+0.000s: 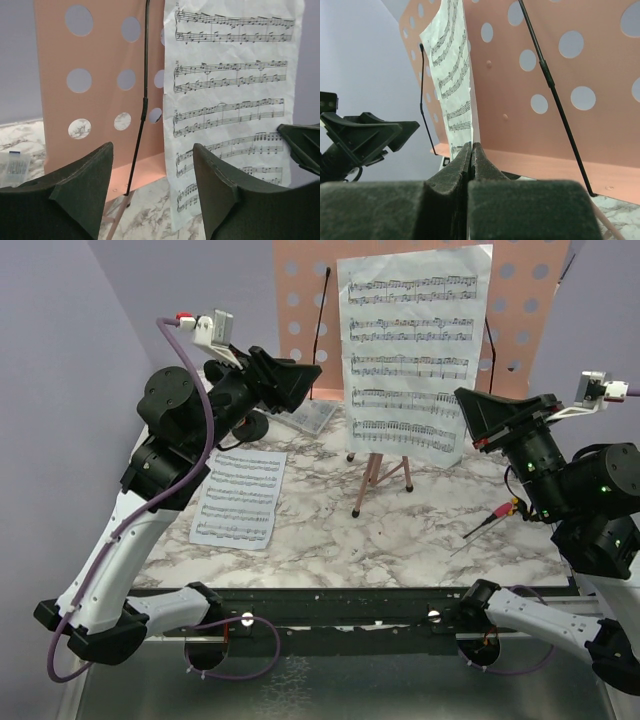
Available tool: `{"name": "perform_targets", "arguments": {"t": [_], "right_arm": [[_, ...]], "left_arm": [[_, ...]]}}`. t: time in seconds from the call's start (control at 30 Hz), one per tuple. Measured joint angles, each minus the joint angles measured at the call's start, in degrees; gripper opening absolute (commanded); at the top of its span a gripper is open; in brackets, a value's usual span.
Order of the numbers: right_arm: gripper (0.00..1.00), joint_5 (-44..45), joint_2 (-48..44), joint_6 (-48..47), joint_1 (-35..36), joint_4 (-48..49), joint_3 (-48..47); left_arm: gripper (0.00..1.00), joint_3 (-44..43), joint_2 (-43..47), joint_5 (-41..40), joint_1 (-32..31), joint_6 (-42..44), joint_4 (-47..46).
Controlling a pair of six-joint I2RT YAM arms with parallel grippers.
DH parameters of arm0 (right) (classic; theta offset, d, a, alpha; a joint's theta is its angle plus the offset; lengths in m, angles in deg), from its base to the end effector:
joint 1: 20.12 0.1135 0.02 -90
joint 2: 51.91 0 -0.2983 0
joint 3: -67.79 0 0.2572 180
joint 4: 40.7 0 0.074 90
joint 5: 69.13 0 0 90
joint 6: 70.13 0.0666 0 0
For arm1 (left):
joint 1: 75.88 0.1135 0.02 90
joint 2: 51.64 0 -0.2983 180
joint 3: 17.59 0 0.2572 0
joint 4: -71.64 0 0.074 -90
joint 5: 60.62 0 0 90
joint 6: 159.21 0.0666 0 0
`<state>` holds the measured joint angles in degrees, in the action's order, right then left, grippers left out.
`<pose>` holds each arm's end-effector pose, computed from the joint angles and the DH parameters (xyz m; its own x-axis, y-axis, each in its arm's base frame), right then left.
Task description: Pack up the instrument practice props
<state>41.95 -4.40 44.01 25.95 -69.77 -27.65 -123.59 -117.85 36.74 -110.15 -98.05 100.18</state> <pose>0.1003 0.0696 0.5684 0.0264 0.5774 -0.8160 -0.4895 0.7192 0.4931 0.1891 -0.1392 0.5784 -0.1782 -0.4574 -0.8712 0.6579 0.6030 -0.4512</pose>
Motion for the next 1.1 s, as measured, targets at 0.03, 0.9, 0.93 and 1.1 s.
{"name": "perform_targets", "arguments": {"t": [0.03,0.9,0.93,1.1], "right_arm": [[0.00,0.0,-0.2,0.1,0.0,-0.1,0.4],[0.00,-0.4,-2.4,1.6,0.0,-0.9,4.0],[0.00,-0.4,-2.4,1.6,0.0,-0.9,4.0],[0.00,-0.5,-2.4,1.6,0.0,-0.9,4.0]], "left_arm": [[0.67,0.3,0.5,0.4,0.0,-0.4,0.0],[0.68,17.7,6.9,9.4,-2.2,-15.2,-5.5],[0.68,17.7,7.1,9.3,-2.1,-15.2,-5.6],[0.68,17.9,8.2,9.4,-2.3,-15.6,-6.1]]}}
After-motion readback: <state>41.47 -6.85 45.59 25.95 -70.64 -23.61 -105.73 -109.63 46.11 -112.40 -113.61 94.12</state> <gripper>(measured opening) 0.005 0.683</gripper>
